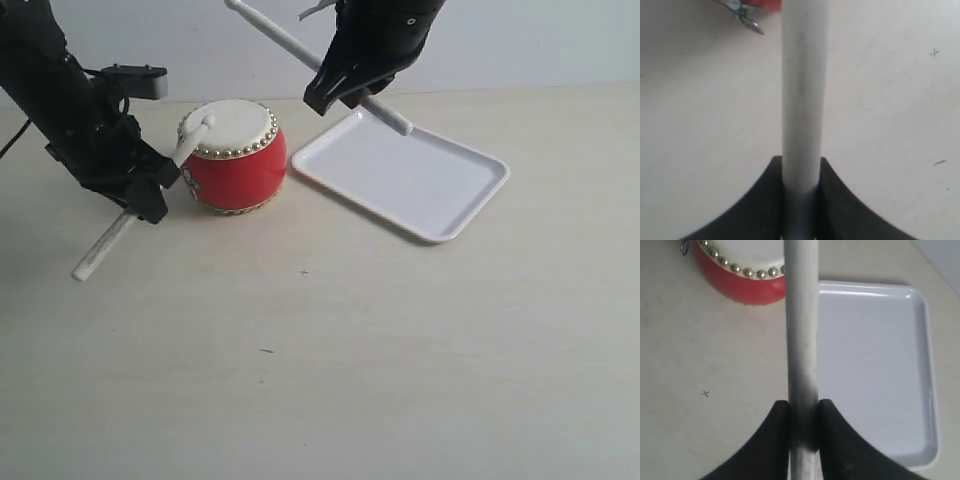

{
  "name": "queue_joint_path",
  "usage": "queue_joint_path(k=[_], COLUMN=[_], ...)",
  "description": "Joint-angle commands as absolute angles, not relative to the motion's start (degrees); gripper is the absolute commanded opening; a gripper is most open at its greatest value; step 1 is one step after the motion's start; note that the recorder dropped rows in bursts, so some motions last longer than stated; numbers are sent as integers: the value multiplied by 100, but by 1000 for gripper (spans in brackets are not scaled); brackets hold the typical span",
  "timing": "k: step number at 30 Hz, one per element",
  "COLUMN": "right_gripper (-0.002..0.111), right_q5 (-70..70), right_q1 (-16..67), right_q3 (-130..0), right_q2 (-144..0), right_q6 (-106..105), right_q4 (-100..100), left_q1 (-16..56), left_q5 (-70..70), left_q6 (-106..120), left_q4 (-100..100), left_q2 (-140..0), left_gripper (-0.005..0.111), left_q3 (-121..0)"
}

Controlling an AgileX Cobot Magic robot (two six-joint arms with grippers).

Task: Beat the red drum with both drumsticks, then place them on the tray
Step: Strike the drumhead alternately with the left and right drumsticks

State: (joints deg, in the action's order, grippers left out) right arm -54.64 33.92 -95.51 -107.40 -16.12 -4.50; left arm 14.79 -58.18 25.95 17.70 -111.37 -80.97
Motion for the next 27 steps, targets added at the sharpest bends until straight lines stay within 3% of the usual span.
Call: queue_joint_path(k=[1,12,27], right_gripper=[0,0,0], right_q5=[-5219,-4926,-5509], right_q1=[3393,3393,3393], right_q3=[-9593,-9647,-10066], right_q2=[-10894,-12436,-10540], right_q6=[-1639,-1558,-1322], right_q4=[-446,-320,-291], left_q1=[1491,1491,1661], left_q5=[-5875,-5913,-5399], left_q6=[2451,2328,2370], left_q4=[1824,1886,1727], left_q2=[-10673,-10018,-11577], left_gripper=[0,0,0], left_q3=[-8144,-8144,-8240])
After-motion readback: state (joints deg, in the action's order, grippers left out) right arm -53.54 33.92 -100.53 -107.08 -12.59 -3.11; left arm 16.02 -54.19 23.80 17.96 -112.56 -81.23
